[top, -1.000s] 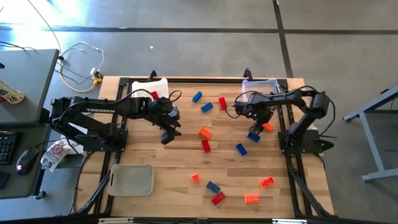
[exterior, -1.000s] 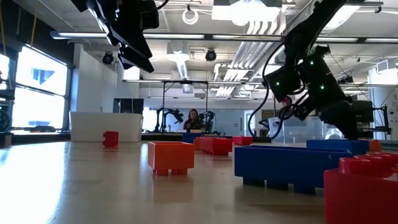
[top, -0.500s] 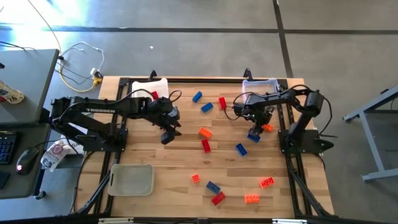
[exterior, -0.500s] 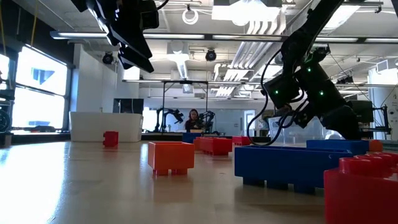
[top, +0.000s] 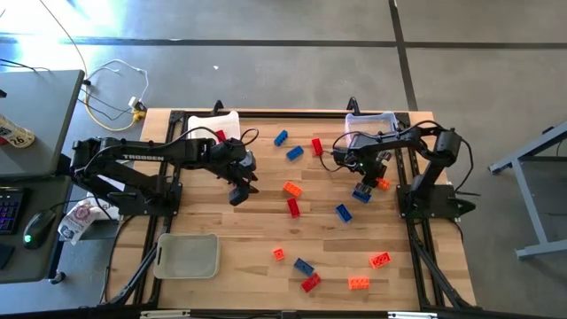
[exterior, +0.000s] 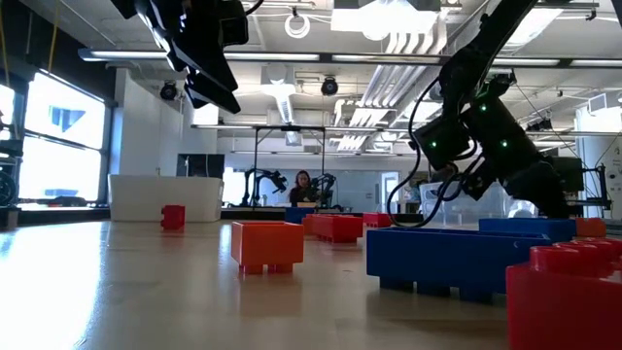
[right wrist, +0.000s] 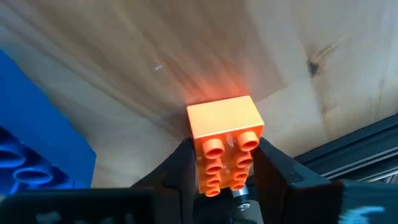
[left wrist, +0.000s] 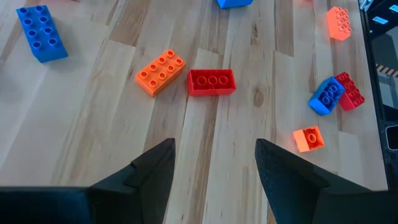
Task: Sort & place blocks by color
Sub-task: Put the orange game piece into the transparent bin
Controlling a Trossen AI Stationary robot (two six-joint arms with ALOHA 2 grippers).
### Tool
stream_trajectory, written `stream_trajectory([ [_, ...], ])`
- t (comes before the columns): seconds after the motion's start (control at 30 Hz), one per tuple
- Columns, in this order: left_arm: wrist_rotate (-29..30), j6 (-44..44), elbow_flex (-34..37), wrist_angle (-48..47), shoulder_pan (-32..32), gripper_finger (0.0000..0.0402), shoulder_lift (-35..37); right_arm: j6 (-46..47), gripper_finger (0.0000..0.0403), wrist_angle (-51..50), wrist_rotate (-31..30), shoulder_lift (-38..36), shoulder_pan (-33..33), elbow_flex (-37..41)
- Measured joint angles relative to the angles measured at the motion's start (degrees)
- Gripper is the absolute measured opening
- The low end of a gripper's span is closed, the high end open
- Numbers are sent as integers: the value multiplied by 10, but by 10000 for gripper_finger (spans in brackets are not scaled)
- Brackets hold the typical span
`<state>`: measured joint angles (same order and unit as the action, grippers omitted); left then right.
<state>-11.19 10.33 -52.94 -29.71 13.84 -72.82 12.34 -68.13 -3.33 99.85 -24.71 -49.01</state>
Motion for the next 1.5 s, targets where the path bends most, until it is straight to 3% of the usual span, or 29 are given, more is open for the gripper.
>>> stream_trajectory([
  [0.4,0,0,0,0,0,209,0,6,100,-11,29,-17,4,0],
  [0.83,0,0,0,13,0,209,0,69,99,-13,28,-169,27,-7],
  [1.13,18,-19,0,35,0,209,0,77,99,37,-38,-252,26,-94],
  [1.33,76,-20,0,38,0,209,0,57,99,55,-109,-258,26,-174],
  [1.5,78,-20,0,38,0,209,0,36,99,79,-146,-257,19,-214],
])
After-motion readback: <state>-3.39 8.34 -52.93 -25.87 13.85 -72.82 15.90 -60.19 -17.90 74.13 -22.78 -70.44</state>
